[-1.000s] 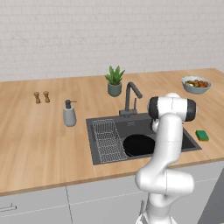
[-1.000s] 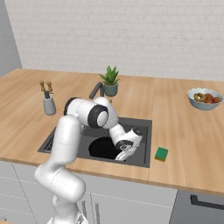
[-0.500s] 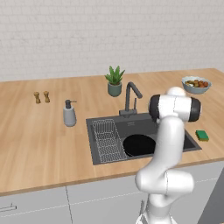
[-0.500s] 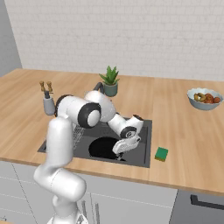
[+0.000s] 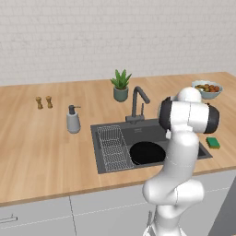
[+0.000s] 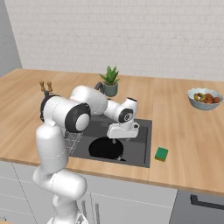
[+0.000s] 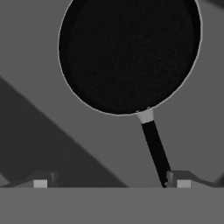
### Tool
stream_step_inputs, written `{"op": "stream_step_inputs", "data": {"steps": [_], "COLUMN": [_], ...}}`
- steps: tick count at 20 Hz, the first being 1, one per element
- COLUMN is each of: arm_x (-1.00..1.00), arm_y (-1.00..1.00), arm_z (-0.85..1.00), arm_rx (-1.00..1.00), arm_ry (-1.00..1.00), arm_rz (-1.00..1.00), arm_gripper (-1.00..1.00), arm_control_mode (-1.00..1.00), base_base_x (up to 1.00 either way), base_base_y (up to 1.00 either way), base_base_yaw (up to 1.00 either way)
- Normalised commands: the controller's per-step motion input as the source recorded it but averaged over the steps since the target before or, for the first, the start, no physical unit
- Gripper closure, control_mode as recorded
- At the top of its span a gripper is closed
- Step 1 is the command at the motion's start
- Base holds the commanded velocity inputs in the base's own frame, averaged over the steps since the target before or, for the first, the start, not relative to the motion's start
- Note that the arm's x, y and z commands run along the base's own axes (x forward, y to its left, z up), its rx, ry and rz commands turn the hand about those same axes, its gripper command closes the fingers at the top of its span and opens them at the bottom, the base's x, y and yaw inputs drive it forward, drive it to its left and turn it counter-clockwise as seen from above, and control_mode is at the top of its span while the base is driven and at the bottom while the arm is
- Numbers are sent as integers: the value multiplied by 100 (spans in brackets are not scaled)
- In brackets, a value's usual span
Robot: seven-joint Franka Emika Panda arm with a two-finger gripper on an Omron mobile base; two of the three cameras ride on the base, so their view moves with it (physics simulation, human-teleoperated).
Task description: Pick the pan and sponge and place them into the sink. Then turn on the water.
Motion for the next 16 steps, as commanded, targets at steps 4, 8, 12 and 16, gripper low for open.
{"op": "stream_step_inputs", "data": {"steps": [4,8,12,16], "arm_x": [-3,-21,-16,-6], "arm_y": [-7,-7,-1,-5], "arm_z": [0,11,36,34], "arm_rx": [0,0,-10,-13], "arm_ry": [0,-4,-2,0], "arm_rz": [-5,-3,-17,-21], "arm_gripper": [-100,-100,-100,-100], "arm_control_mode": [-100,-100,-100,-100], "base_base_x": [0,0,0,0], "base_base_y": [0,0,0,0], "base_base_yaw": [0,0,0,0]}}
